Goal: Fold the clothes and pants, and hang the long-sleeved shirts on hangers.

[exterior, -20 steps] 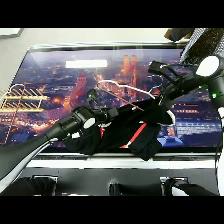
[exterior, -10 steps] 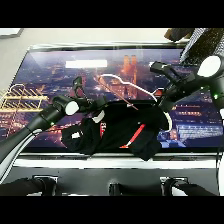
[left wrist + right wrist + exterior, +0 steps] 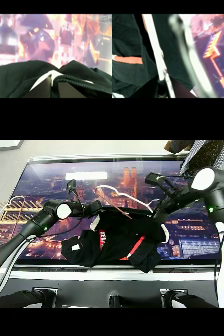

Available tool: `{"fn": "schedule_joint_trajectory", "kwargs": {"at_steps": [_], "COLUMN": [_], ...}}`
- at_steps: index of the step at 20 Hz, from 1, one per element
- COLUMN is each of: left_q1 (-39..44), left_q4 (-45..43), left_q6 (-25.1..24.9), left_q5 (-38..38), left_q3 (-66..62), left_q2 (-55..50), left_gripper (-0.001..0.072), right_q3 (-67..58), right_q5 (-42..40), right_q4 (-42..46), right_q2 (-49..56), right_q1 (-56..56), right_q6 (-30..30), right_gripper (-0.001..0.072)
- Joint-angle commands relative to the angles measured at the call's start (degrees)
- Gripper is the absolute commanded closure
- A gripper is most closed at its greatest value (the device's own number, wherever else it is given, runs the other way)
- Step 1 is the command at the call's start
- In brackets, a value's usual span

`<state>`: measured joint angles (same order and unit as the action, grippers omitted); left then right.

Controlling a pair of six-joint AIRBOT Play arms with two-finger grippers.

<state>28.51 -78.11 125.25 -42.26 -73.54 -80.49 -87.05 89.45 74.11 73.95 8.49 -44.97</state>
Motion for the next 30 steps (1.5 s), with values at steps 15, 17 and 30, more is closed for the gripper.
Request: {"fn": "schedule_joint_trajectory", "kwargs": {"at_steps": [15,17,30], "left_q1": [-7.4,-7.4,-9.5], "left_q4": [12.0,11.9,11.9], "left_q6": [-15.8,-15.8,-16.0], "left_q5": [-0.2,0.2,-1.2], "left_q3": [-0.2,-0.2,-0.2], "left_q2": [-0.2,-0.2,-0.2], "left_gripper": [0.0667,0.0667,0.0667], "right_q3": [0.0,0.0,0.0], "right_q5": [-1.6,-1.6,3.8], "right_q4": [2.8,3.0,9.1], "right_q2": [2.6,2.6,-2.4], "right_q1": [2.5,2.5,2.5], "right_q6": [-3.9,-3.9,-8.1], "right_gripper": [0.0670,0.0670,0.0669]}}
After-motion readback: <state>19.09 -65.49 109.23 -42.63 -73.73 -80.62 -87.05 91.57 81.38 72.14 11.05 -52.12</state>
